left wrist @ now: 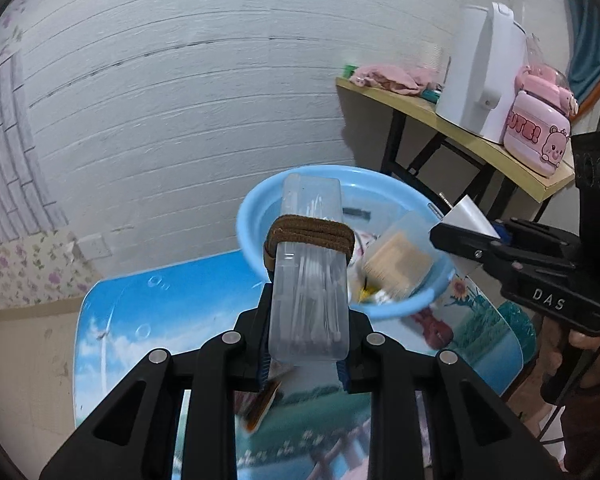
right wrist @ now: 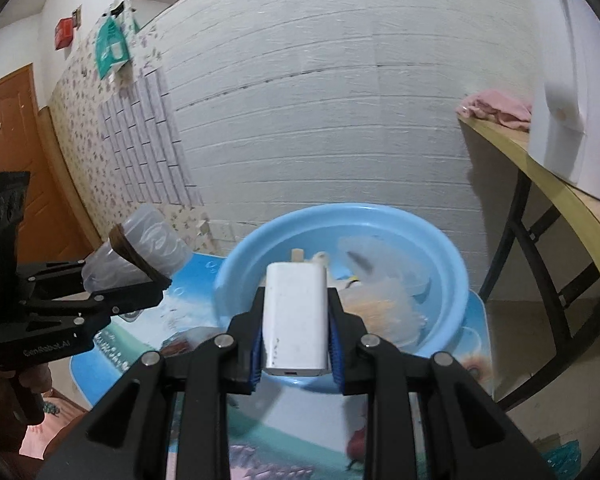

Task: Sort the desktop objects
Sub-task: 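Open both grippers to drop the bundle and charger into the basin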

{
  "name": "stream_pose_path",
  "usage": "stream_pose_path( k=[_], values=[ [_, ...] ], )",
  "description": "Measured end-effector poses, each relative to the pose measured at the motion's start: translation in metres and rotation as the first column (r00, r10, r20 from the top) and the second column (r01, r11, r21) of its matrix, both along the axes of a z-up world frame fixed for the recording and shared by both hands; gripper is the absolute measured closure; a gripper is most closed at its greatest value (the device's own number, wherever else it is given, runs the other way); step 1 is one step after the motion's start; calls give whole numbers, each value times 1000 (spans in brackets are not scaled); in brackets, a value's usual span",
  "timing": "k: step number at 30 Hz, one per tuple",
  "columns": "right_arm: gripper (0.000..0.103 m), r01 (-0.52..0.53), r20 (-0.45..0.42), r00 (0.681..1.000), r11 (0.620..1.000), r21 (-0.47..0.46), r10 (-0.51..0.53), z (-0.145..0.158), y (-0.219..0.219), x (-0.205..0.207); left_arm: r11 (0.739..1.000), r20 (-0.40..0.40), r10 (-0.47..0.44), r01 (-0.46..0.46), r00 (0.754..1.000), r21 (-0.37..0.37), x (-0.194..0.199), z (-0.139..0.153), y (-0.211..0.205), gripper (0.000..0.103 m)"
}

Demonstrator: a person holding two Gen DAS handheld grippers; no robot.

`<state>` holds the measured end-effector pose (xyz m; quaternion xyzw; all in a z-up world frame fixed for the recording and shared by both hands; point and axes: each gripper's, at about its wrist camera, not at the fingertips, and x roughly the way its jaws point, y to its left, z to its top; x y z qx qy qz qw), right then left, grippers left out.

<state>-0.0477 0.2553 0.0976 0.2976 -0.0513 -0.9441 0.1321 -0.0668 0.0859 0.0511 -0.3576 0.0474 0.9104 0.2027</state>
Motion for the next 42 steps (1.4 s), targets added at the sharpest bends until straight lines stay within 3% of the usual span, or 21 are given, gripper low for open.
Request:
stream_pose_path(
  k=[8, 14, 17, 18, 19, 27, 29, 31, 32, 42],
  values=[
    [78, 62, 33, 998, 998, -28, -61, -18, 38, -26, 997, 18, -71, 71, 997, -20, -36, -11, 42, 79],
    [78, 71, 29, 997, 997, -32, -70, -22, 43, -45, 995, 45, -89, 90, 995, -33, -58, -22, 54, 78],
    [78, 71, 31, 997, 997, -36, -70, -25, 41, -52, 996, 28, -83, 84, 996, -29, -60, -22, 52, 55],
    [78, 71, 34, 997, 997, -37, -70, -26, 41, -55, 997, 26, -77, 78, 997, -24, -61, -22, 51, 41],
    [77, 66, 35, 997, 997, -35, -65, -27, 39, -58, 997, 24, -73, 73, 997, -17, -61, -21, 47, 37],
    [76, 43, 16, 999, 999, -15, -43, -21, 20, -66, 999, 23, -38, 38, 999, -31, -57, -28, 35, 33],
    [70, 51, 11, 999, 999, -12, -51, -18, 16, -66, 999, 19, -25, 26, 1000, -35, -51, -29, 28, 29],
    [53, 53, 6, 999, 998, -22, -53, -16, 13, -63, 1000, 29, -8, 8, 1000, -24, -46, -31, 18, 27],
    [52, 47, 6, 999, 998, -31, -47, -16, 12, -61, 1000, 32, 0, 0, 999, -24, -45, -31, 16, 27],
    [52, 49, 66, 997, 999, -20, -48, -27, 1, -38, 999, 42, 45, -44, 998, -14, -23, -37, -10, 26]
  ],
)
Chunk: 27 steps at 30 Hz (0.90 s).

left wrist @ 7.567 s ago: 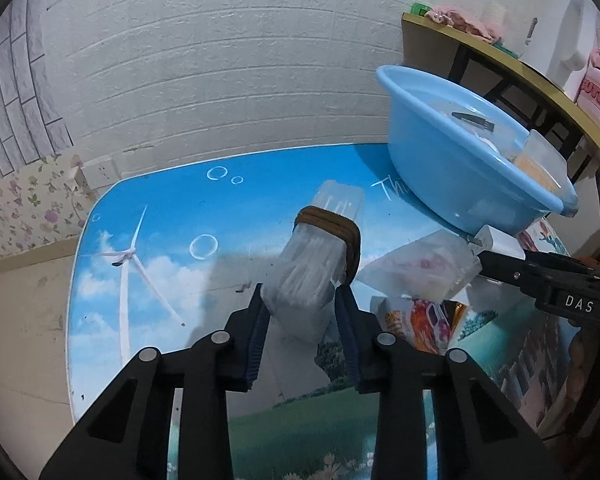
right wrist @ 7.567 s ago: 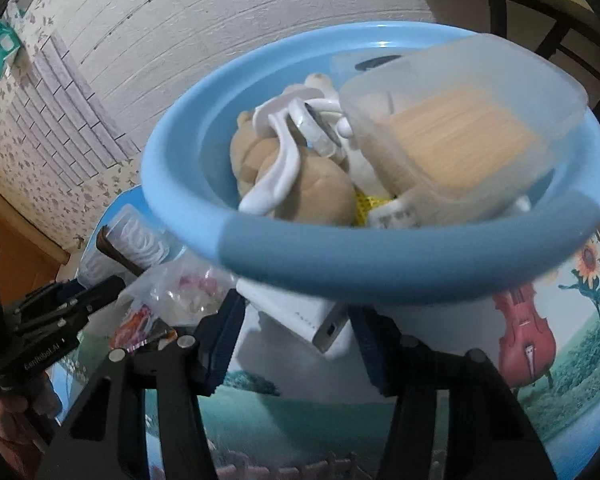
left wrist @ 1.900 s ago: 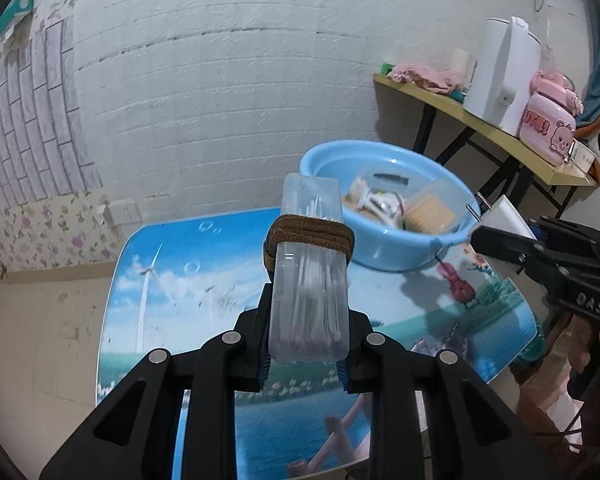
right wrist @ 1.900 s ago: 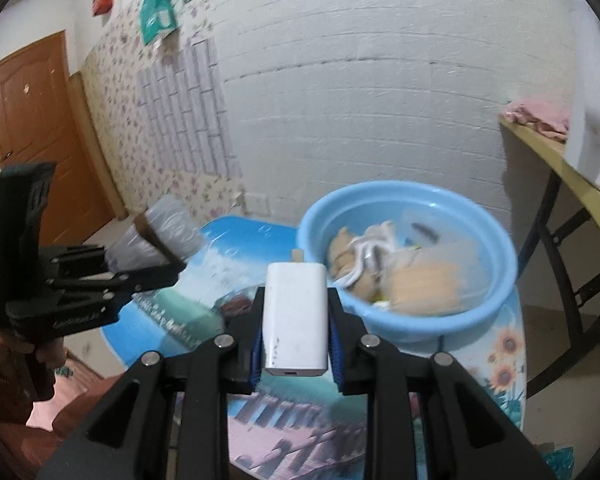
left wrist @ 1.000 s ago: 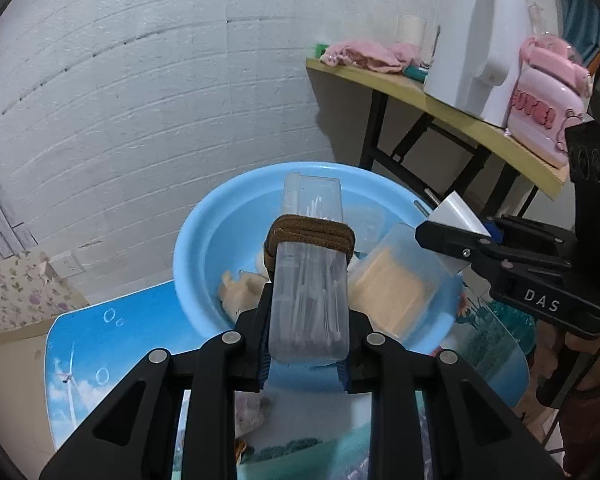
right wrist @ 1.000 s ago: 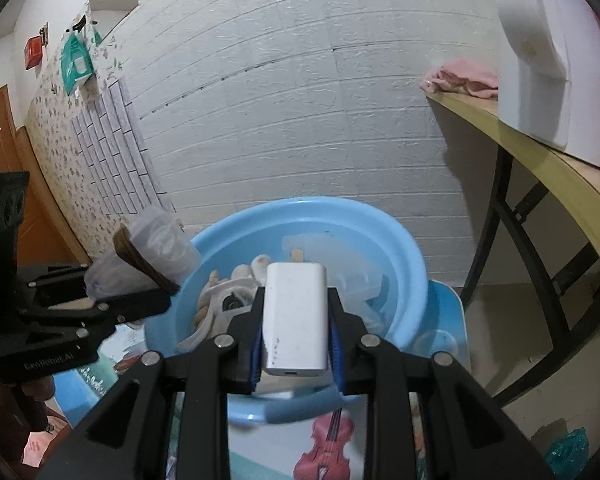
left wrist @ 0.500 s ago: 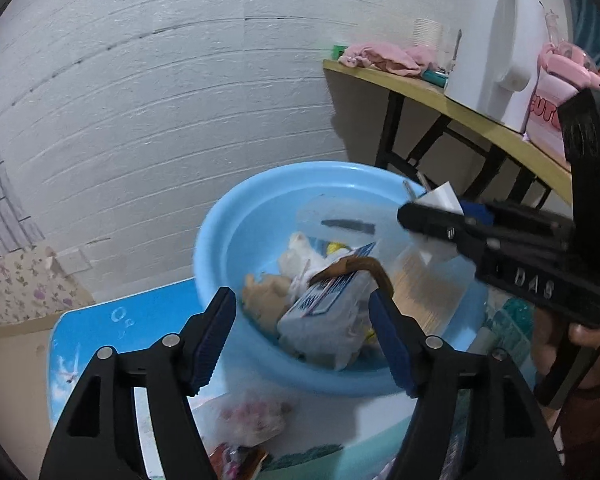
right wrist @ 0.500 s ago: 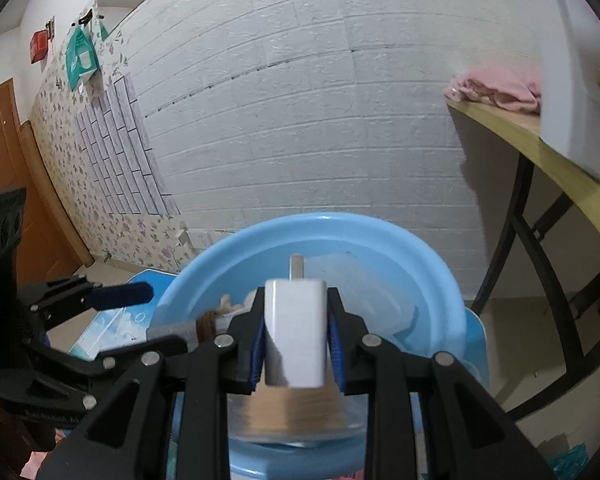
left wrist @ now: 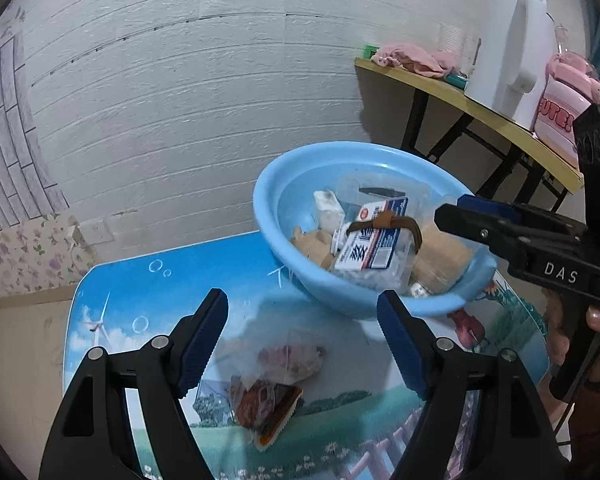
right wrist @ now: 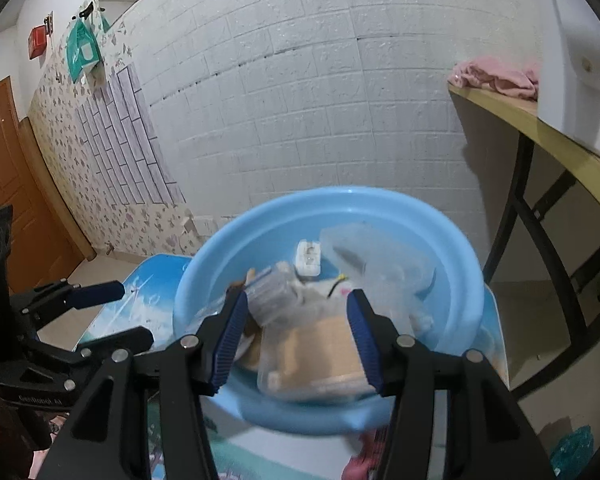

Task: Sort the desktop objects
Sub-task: 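Open both grippers to drop the bundle and charger into the basin, then withdraw both grippers from the basin back over the table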

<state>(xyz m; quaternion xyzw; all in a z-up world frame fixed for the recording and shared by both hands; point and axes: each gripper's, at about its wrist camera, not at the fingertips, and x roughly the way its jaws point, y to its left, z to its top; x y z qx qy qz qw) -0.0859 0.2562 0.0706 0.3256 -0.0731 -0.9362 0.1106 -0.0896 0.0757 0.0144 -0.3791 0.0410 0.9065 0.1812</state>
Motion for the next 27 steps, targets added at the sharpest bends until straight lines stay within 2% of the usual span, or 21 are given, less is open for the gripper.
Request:
stream_pose_path(
  k=[6, 8, 10, 14, 17, 21, 27],
  values=[
    [52, 1, 24, 1000, 1000, 9, -1, -4, -6, 17, 1000, 14, 10, -10, 1000, -1, 13, -7, -10, 26],
    [52, -1, 32, 999, 1000, 10, 1, -6, -9, 22, 1000, 25, 16, -16, 1000, -6, 18, -11, -15, 24],
    [52, -3, 40, 999, 1000, 9, 3, -8, -11, 27, 1000, 41, 20, -19, 999, -12, 22, -17, -20, 17],
    [51, 4, 66, 998, 1000, 7, -5, -13, -16, 36, 999, 62, 36, -35, 997, -16, 31, -26, -31, 17],
    [50, 11, 53, 999, 1000, 27, -12, -12, -21, 42, 998, 71, 52, -51, 996, -22, 37, -32, -40, 16],
    [45, 10, 54, 998, 999, 32, -11, -10, -25, 48, 997, 71, 81, -80, 994, -19, 43, -35, -50, 7],
    [39, 14, 60, 998, 998, 60, -17, -12, -31, 55, 995, 84, 102, -102, 991, -13, 49, -39, -60, 5]
  ],
)
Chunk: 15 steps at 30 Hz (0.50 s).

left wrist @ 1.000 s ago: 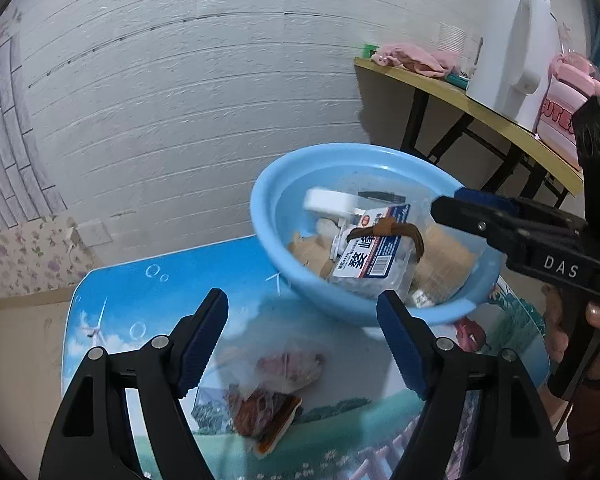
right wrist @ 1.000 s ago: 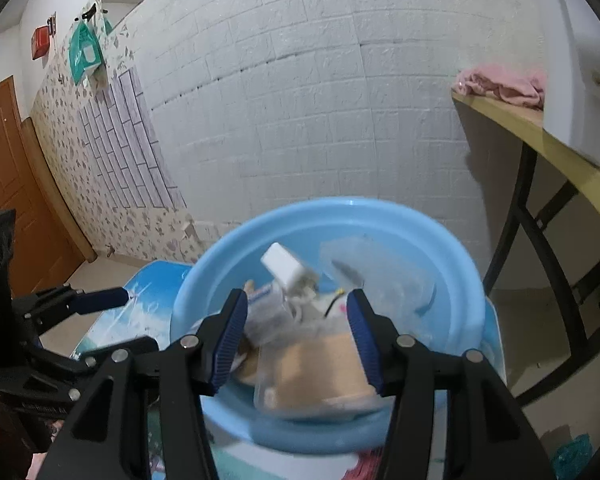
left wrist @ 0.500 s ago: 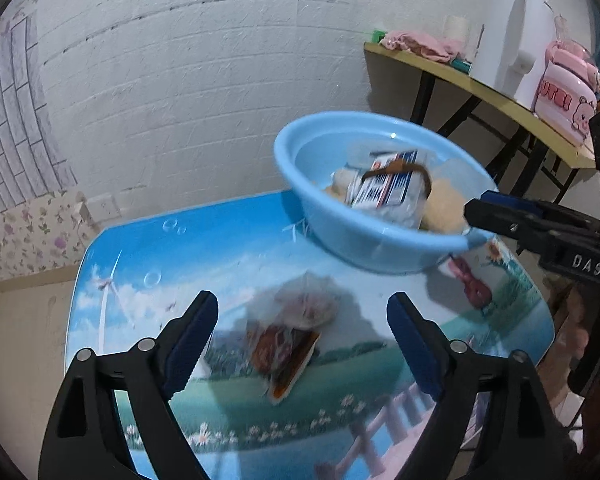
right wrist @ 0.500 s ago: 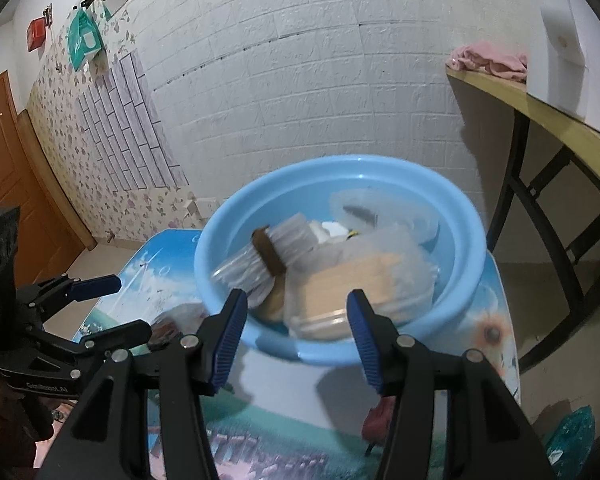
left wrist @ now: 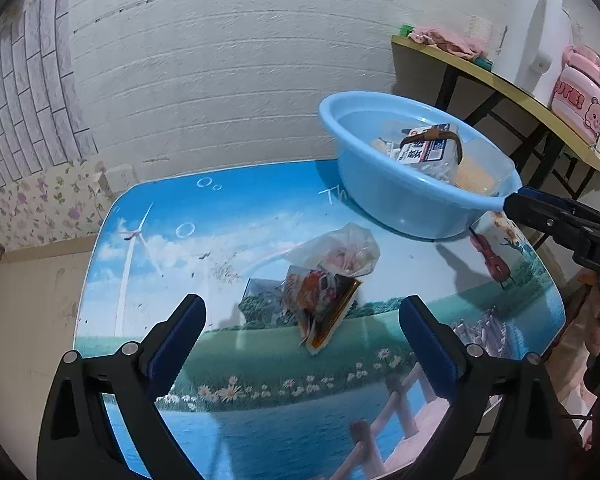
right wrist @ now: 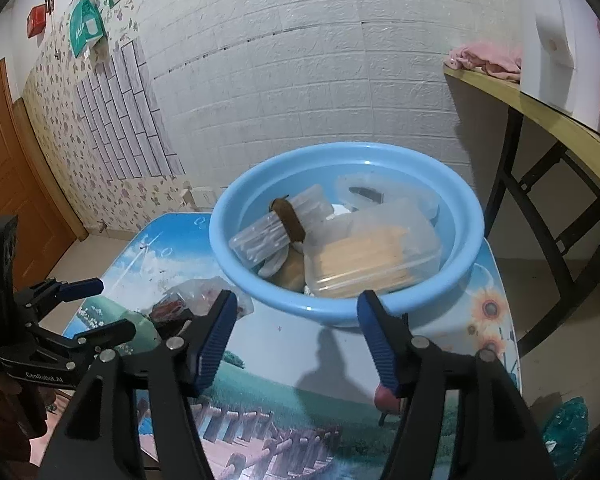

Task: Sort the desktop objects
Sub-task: 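Withdraw both grippers from the basin back over the table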

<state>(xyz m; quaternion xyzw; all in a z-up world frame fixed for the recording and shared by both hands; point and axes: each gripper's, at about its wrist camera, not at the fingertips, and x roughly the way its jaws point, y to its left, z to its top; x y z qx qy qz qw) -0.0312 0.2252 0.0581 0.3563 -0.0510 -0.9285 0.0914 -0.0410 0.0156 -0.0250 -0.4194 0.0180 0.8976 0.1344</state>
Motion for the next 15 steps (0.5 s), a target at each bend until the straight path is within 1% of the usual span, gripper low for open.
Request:
stream_pose_path(
  k=[2, 7, 15],
  values=[
    [39, 1, 12, 1000, 1000, 9, -1, -2, -2, 1, 1000, 4, 6, -6, 1000, -2, 1, -2, -1, 5],
    [39, 11, 69, 998, 1000, -10, -10, -14, 0, 1, 1000, 14, 10, -10, 1000, -10, 4, -6, -6, 5],
    [39, 16, 120, 993, 1000, -16, -14, -30, -1, 4, 1000, 28, 24, -24, 999, -12, 7, -12, -11, 5]
  ],
)
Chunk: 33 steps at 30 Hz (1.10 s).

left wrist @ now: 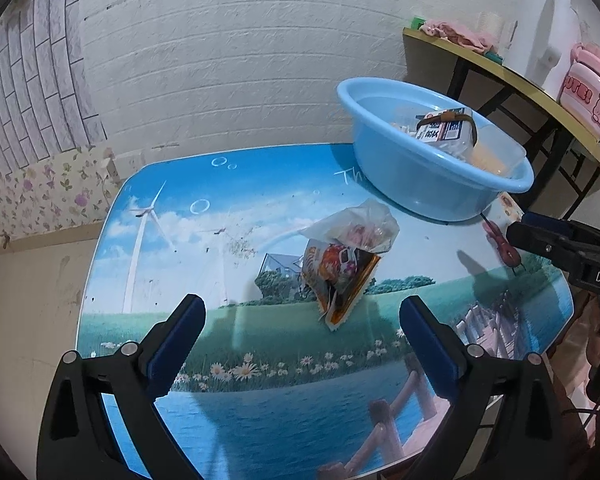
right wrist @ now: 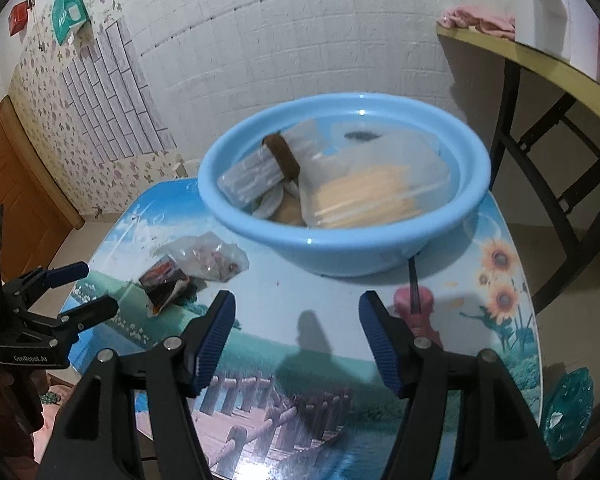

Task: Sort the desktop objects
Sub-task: 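Withdraw both grippers from the basin back over the table, then grasp the orange snack packet with the left gripper while the right grasps the clear bag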

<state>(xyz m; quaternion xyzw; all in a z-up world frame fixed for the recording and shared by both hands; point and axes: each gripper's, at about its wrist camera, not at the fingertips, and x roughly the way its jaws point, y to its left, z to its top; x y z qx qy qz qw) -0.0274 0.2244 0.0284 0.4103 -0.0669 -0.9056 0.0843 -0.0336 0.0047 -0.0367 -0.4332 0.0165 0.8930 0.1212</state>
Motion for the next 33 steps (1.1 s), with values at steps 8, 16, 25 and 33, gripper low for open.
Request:
stream_pose_path(
  k=[8, 16, 25, 33],
  values=[
    [39, -5, 30, 1000, 1000, -7, 6, -11, 1, 1, 1000, 26, 0, 1, 1000, -13, -1, -9, 0, 5],
    [39, -2, 40, 999, 1000, -15, 2, -14, 6, -1, 1000, 36, -8, 9, 999, -18, -3, -13, 3, 5],
    [39, -11, 47, 999, 1000, -22, 12, -17, 2, -3, 1000, 46, -11, 11, 999, -18, -6, -18, 4, 5],
    [39, -15, 51, 999, 1000, -22, 16, -19, -1, -4, 999, 0, -38, 38, 999, 14, -11, -20, 8, 5]
  ],
)
